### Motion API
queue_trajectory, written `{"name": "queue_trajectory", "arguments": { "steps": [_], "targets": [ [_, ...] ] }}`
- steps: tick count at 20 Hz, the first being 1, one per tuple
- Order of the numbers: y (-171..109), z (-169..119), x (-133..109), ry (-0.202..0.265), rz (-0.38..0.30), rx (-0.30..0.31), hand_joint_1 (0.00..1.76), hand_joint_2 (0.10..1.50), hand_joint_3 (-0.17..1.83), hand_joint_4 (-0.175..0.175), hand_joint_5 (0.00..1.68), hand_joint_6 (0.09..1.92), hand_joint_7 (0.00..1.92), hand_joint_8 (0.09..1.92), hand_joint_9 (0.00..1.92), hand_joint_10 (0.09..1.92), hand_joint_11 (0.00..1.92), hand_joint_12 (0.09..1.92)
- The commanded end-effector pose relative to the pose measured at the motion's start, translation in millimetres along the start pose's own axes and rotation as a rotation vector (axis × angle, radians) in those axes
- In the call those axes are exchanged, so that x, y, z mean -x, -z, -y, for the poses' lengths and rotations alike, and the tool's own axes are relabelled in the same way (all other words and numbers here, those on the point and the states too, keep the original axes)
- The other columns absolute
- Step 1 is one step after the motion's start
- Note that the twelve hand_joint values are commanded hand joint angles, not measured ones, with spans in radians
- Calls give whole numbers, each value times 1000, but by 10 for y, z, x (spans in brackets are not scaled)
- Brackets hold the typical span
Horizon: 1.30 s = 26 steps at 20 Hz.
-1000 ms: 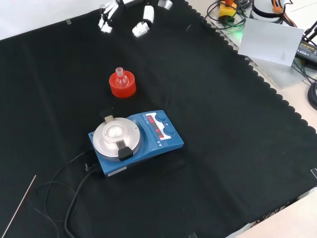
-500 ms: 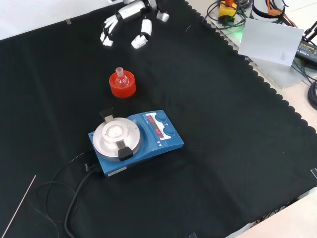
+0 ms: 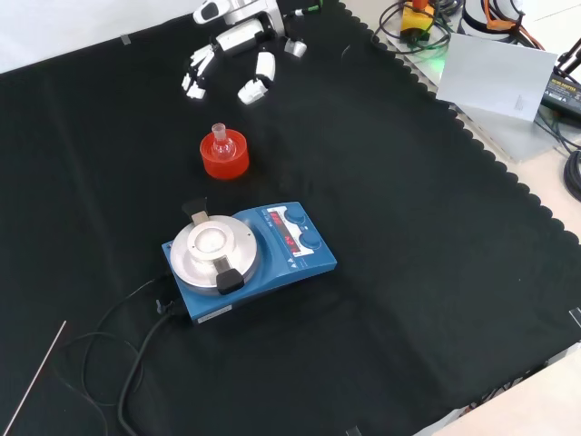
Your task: Pick up the round-bottom flask.
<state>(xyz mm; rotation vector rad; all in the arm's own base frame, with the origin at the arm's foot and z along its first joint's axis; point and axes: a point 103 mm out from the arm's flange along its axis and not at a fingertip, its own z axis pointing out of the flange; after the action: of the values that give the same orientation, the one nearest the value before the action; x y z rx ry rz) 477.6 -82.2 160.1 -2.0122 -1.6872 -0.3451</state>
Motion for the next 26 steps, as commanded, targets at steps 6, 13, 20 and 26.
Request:
{"name": "queue_trajectory", "arguments": {
  "steps": [6,13,20,26],
  "targets": [
    [-213,-129,122,13,-28,33,904,568,858,-25,497,87,127,527,234,617,0,1109],
    [-358,-219,217,13,-39,50,907,571,853,-20,513,87,131,528,241,618,0,1112],
    [-493,-292,292,17,-70,49,915,569,844,-18,526,87,136,528,244,616,0,1107],
    [-562,-351,316,18,-105,69,917,572,839,-17,547,87,144,527,248,612,0,1090]
  ]
}}
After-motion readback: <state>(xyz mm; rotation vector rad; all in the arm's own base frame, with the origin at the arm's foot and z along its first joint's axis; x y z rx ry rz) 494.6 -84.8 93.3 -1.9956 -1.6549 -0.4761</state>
